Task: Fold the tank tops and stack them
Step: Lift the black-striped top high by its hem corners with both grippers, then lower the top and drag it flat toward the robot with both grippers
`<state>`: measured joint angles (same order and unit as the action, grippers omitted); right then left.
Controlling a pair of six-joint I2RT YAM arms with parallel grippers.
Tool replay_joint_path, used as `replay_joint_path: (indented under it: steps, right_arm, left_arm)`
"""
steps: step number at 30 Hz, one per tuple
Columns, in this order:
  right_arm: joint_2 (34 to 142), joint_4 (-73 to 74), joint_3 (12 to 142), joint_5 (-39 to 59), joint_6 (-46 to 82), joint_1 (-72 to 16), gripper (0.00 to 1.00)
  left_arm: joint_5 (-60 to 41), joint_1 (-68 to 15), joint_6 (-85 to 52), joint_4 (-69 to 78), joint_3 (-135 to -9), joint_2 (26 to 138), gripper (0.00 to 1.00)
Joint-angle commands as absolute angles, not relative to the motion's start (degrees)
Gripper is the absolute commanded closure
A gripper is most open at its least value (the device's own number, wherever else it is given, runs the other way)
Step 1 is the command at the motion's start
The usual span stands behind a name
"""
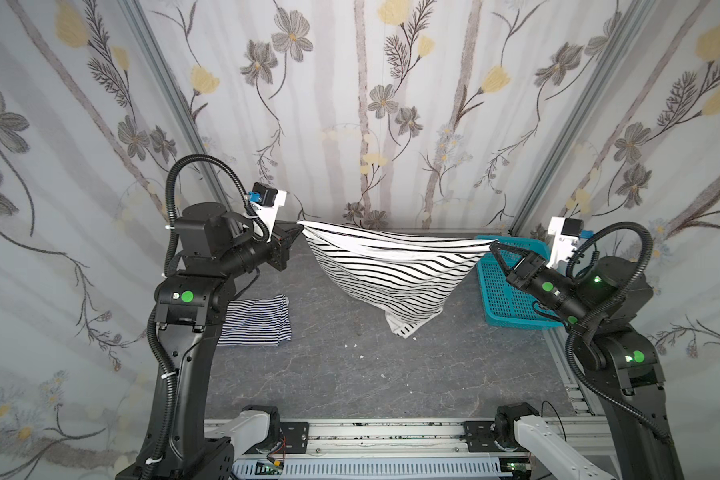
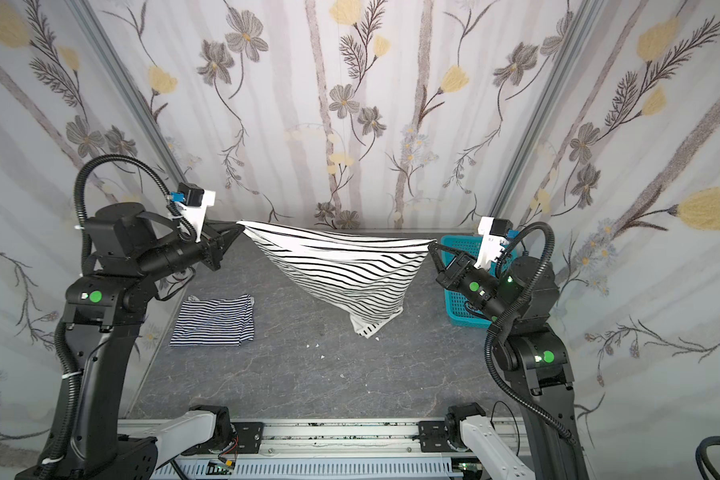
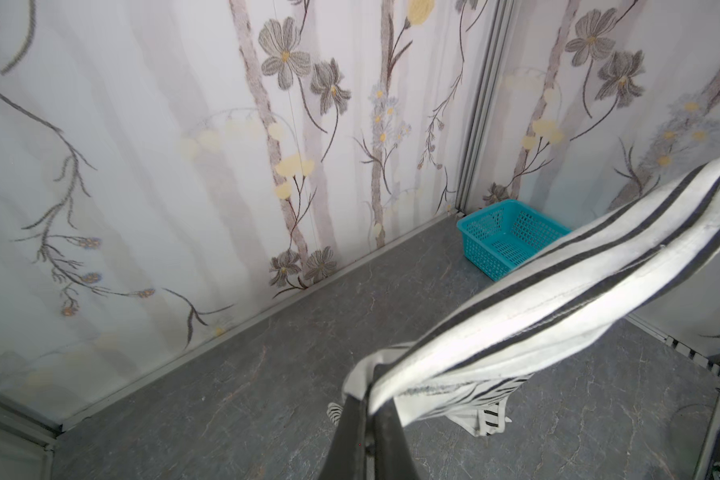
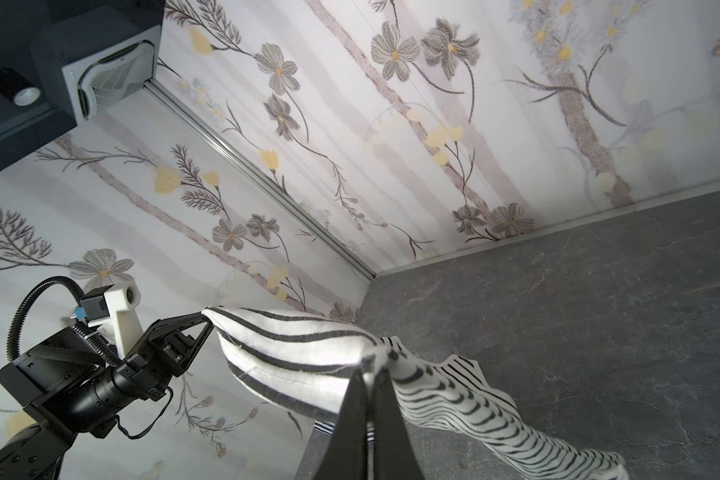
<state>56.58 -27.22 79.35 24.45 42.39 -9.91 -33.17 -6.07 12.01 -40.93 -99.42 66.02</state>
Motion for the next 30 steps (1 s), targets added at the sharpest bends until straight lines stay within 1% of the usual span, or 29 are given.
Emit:
replay_joint_path:
  steps: [1,5,9,16,21,26,30]
  right_arm:
    - [57.0,-32.1,84.7,24.4,40.8,-10.0,1.00]
    - [60.1,-36.0,92.5,24.3,39.7,-9.9,1.00]
    - [64.7,-34.2,94.0,26.3,40.0,-9.8,1.00]
    - [77.0,-26.6,94.6,30.1,40.1,-8.7,1.00]
    - [88.5,-21.0,98.6,34.3,40.0,-7.1,1.00]
    - [99.2,-21.1,111.0,37.5,39.7,-5.3,1.00]
    - [103.7,-24.2,122.7,39.1,39.7,-4.3,1.00]
  left_arm:
    - [-31.7,-6.1,9.5,-43.5,-104.4,66.0,1.00]
    - [-31.6,-6.1,8.3,-44.8,-111.4,68.0,1.00]
    - [-28.6,-6.1,9.7,-44.7,-112.8,71.9,1.00]
    - [-26.3,-6.1,12.5,-43.2,-114.7,85.3,1.00]
    - [-22.8,-6.1,13.1,-41.4,-123.2,97.4,1.00]
    - [-19.9,-5.8,11.8,-41.5,-138.0,107.2,1.00]
    - [-19.7,-5.5,10.1,-41.4,-145.5,109.0,1.00]
